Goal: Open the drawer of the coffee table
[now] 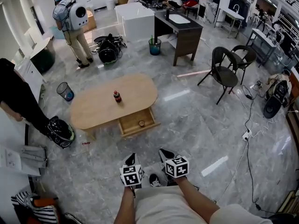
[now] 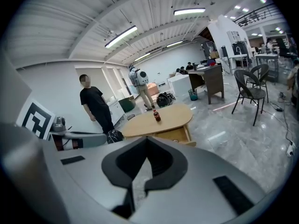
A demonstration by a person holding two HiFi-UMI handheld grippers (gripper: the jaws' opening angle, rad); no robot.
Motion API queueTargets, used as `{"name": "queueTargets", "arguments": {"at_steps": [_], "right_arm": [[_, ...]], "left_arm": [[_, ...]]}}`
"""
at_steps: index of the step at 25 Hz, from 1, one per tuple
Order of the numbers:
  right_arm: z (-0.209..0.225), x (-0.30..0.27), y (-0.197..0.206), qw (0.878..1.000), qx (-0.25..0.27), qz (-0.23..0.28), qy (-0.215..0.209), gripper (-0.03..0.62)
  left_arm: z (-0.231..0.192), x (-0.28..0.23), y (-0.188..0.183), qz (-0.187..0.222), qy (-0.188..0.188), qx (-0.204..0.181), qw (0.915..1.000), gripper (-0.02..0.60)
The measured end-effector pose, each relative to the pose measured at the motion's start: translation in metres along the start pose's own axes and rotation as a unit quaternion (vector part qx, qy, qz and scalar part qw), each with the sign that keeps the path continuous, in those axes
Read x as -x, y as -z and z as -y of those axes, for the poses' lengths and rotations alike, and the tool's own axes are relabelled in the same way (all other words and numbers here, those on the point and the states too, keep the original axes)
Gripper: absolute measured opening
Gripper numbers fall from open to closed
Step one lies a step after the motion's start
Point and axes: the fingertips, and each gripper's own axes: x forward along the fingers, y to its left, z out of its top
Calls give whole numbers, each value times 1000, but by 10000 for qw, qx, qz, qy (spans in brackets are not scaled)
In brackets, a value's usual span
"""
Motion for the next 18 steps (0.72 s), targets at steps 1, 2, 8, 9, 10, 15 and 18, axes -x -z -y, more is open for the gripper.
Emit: {"name": "queueTargets", "arguments": {"at_steps": [1, 2, 8, 9, 10, 15, 18], "right_arm": [[1, 0, 0, 10000, 14, 2, 14, 14], [2, 0, 0, 10000, 20, 3, 29, 14], [2, -2, -2, 9999, 42, 25, 106, 14], [2, -3, -3, 9999, 61, 28, 108, 14], [1, -4, -4, 9999, 84, 30, 106, 14], [-6, -10, -4, 9998, 161, -15, 105, 14], [-8, -13, -6, 9998, 202, 4, 95, 14]], "left_arm": [[2, -1, 1, 5, 19, -11, 10000, 11], [2, -1, 1, 8, 33, -19, 10000, 11], [-3, 0, -3, 24, 7, 19, 10000, 11], [-3, -1, -4, 33, 3, 26, 10000, 11], [-4, -1, -5, 41, 3, 27, 10000, 11], [-8, 1, -6, 19, 27, 14, 10000, 11], [-10, -1, -8, 29, 31, 6, 10000, 11]]}}
